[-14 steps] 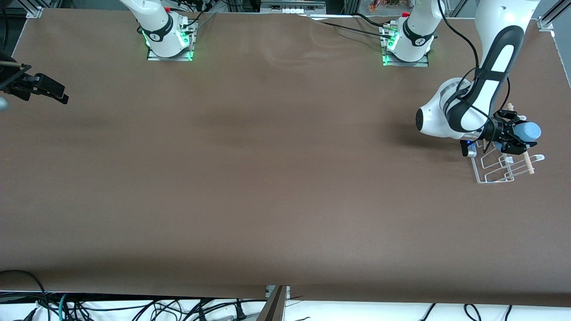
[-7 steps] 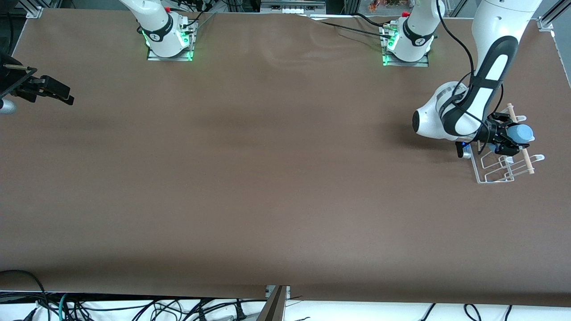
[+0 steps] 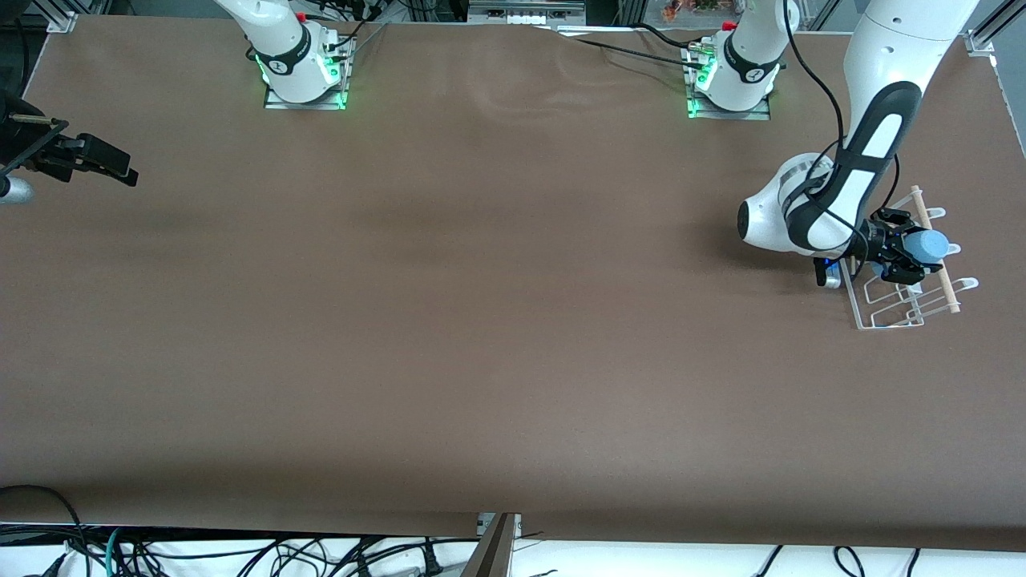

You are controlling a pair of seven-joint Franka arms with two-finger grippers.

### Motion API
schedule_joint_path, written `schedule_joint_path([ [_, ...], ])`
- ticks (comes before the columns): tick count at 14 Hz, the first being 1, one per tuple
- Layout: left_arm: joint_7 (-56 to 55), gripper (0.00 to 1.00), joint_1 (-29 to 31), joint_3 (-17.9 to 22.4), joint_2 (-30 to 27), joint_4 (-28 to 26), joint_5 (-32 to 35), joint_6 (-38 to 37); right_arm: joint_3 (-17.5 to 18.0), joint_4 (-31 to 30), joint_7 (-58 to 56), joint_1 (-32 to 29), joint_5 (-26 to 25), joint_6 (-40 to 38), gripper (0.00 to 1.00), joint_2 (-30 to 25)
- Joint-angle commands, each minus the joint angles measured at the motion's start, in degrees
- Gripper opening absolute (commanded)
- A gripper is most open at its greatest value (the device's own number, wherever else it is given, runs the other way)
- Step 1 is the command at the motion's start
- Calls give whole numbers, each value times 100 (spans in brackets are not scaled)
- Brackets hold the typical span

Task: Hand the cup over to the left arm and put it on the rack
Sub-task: 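Lower the cup into the wire rack with the left gripper, then open the left gripper and lift it away from the rack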

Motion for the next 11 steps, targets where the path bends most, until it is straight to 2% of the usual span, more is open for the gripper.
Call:
schedule_joint_path([
  [1,-11,100,126,-10,-45,311,90,58,-40,130,69,29,95,-146,100,22],
  [6,33,100,91,-53,-142,866,-814,49,-67,130,69,21,95,-199,100,31],
  [8,112,100,91,-62,-186,1478,-1803,40,-84,130,60,12,95,-216,100,22],
  [11,165,100,143,-54,-326,2612,-3893,-4,-93,130,69,12,95,-278,100,22],
])
